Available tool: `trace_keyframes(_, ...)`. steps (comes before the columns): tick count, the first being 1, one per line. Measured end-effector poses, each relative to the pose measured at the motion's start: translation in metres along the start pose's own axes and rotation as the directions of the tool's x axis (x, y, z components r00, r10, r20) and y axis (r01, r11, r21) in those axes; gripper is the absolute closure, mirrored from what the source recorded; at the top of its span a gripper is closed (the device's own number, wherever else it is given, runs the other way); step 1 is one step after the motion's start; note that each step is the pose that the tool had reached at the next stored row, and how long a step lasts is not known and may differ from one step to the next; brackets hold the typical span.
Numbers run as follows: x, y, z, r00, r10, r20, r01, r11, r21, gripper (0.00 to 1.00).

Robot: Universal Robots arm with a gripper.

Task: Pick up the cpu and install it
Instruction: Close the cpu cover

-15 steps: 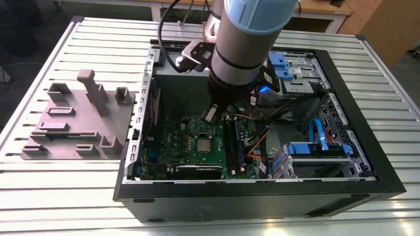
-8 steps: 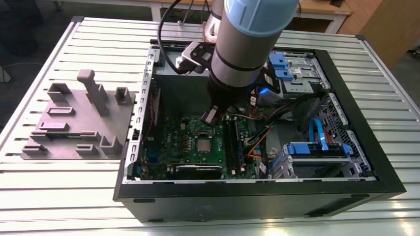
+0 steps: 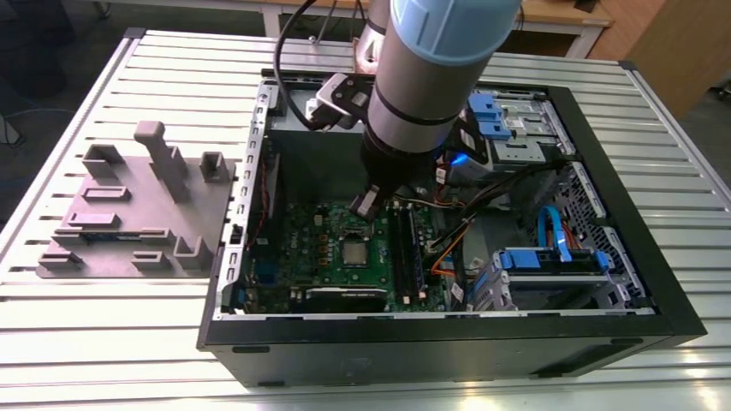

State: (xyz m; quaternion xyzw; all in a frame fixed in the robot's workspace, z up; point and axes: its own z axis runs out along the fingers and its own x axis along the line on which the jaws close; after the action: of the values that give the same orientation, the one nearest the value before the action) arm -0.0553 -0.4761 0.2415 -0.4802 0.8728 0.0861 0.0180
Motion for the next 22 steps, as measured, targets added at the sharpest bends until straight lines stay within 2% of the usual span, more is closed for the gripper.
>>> trace_keyframes(9,0.0029,-0.0018,-0.0006,1.0,0.0,-0.0011,0.0,1.0,0.0007,0.89)
trace_keyframes(22,0.0034,-0.0021,-0.0007,1.0,0.0,-0.0015,0.0,1.0,0.001,0.89)
